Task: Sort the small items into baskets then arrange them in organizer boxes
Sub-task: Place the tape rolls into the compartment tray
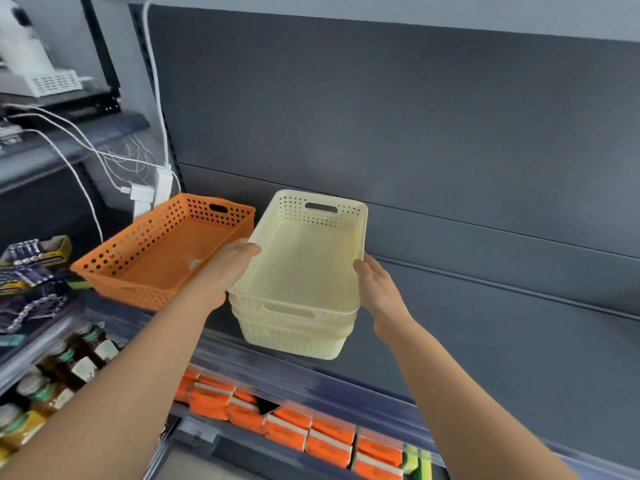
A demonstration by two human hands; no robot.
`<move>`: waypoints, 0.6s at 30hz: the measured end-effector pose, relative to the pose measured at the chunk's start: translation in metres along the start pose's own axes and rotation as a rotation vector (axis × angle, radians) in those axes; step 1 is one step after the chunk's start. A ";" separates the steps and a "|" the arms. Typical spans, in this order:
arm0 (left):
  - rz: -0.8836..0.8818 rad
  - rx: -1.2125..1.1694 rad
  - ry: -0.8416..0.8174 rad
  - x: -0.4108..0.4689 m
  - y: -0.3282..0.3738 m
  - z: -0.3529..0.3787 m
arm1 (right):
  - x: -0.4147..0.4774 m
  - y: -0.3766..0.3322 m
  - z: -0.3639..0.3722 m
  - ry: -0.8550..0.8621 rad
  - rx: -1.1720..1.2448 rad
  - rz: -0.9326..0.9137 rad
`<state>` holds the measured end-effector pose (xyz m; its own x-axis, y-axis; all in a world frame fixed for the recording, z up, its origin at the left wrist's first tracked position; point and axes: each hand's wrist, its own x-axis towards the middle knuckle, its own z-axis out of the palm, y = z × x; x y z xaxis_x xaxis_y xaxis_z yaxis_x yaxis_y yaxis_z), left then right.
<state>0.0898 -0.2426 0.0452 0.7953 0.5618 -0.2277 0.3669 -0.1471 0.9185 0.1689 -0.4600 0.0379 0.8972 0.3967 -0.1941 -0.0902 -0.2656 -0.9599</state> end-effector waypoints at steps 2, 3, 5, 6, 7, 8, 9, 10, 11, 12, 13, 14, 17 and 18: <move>0.000 0.017 0.008 0.007 -0.003 -0.007 | 0.008 0.001 0.007 -0.023 -0.021 -0.001; -0.001 0.032 0.006 0.010 -0.005 -0.011 | 0.010 0.001 0.011 -0.034 -0.040 -0.003; 0.008 0.066 0.000 0.016 -0.009 -0.017 | 0.015 0.001 0.019 -0.050 -0.084 -0.011; 0.011 0.084 0.000 0.020 -0.011 -0.019 | 0.018 0.000 0.023 -0.056 -0.110 -0.007; 0.014 0.107 0.004 0.022 -0.012 -0.022 | 0.020 0.000 0.027 -0.060 -0.134 -0.002; 0.020 0.131 0.007 0.025 -0.014 -0.024 | 0.021 0.000 0.031 -0.067 -0.151 -0.004; 0.027 0.154 0.009 0.027 -0.016 -0.027 | 0.022 0.000 0.035 -0.070 -0.163 -0.007; 0.041 0.190 0.012 0.030 -0.018 -0.029 | 0.022 0.001 0.040 -0.073 -0.176 -0.016; 0.055 0.236 0.015 0.032 -0.020 -0.032 | 0.022 0.001 0.043 -0.066 -0.187 -0.020; 0.079 0.288 0.018 0.035 -0.022 -0.034 | 0.022 0.001 0.047 -0.048 -0.190 -0.025; 0.095 0.352 0.014 0.037 -0.022 -0.036 | 0.022 0.001 0.051 -0.026 -0.193 -0.029; 0.108 0.423 0.010 0.040 -0.023 -0.038 | 0.022 0.001 0.054 -0.006 -0.197 -0.032; 0.115 0.582 0.001 0.043 -0.025 -0.044 | 0.020 -0.002 0.061 0.023 -0.221 -0.001; 0.131 0.592 -0.007 0.045 -0.025 -0.046 | 0.018 -0.004 0.062 0.026 -0.220 0.019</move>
<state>0.0942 -0.1766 0.0269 0.8541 0.5038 -0.1289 0.4708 -0.6438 0.6032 0.1582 -0.3974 0.0254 0.9073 0.3677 -0.2038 -0.0133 -0.4595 -0.8881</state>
